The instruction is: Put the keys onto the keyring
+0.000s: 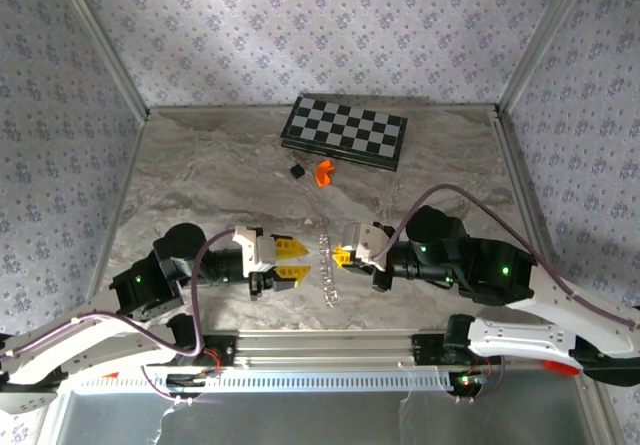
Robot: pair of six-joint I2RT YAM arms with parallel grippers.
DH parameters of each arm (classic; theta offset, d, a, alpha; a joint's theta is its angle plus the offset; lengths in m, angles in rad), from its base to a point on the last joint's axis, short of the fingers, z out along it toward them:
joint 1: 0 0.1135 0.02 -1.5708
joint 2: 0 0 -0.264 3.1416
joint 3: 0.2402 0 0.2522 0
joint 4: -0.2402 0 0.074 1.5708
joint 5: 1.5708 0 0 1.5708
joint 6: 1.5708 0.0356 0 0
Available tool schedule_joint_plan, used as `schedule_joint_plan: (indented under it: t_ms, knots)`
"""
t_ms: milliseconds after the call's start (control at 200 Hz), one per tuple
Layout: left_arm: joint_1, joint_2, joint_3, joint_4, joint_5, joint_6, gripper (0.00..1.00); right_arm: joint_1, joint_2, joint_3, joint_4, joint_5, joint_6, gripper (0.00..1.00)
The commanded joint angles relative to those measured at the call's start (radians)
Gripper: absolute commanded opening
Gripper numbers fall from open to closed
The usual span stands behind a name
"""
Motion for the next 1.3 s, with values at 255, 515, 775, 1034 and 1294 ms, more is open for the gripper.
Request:
schedule_joint_plan:
  t_ms: [255,515,775,1034,1294]
  knots:
    - [0.002,0.087,0.048,0.016,-0.013,0.054,0.31,0.008,0.052,0.081,-0.073,0.016,0.0,0.0]
    - [0.002,0.118,0.055,0.049,-0.016,0.067,0.27,0.007,0.048,0.065,-0.071,-0.021,0.008,0.0]
    - [0.002,0.147,0.065,0.07,-0.007,0.07,0.22,0.003,0.038,0.056,-0.055,-0.044,0.006,0.0]
    - [0.002,0.156,0.061,0.081,0.0,0.074,0.16,0.002,0.021,0.042,-0.048,-0.054,0.015,0.0]
    - [0.002,0.157,0.051,0.088,0.026,0.081,0.11,0.0,0.022,0.04,-0.032,-0.06,0.012,0.0]
